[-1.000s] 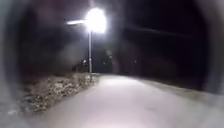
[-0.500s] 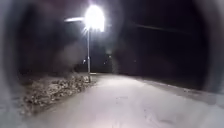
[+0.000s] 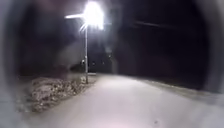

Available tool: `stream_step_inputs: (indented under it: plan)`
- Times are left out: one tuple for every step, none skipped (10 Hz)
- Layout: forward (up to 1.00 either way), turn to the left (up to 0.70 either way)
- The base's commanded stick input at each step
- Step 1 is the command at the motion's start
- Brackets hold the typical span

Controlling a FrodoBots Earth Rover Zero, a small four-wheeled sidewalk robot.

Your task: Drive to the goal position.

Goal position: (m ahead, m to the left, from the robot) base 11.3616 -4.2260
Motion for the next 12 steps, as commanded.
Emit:
stream_step_inputs:
  plan:
    - [0.70, 0.00]
    - [0.70, 0.00]
    - [0.70, 0.00]
    - [0.70, 0.00]
    - [0.70, 0.00]
    - [0.70, 0.00]
    - [0.70, 0.00]
    - [0.70, 0.00]
    - [0.70, 0.00]
    - [0.70, 0.00]
    - [0.70, 0.00]
    - [0.70, 0.00]
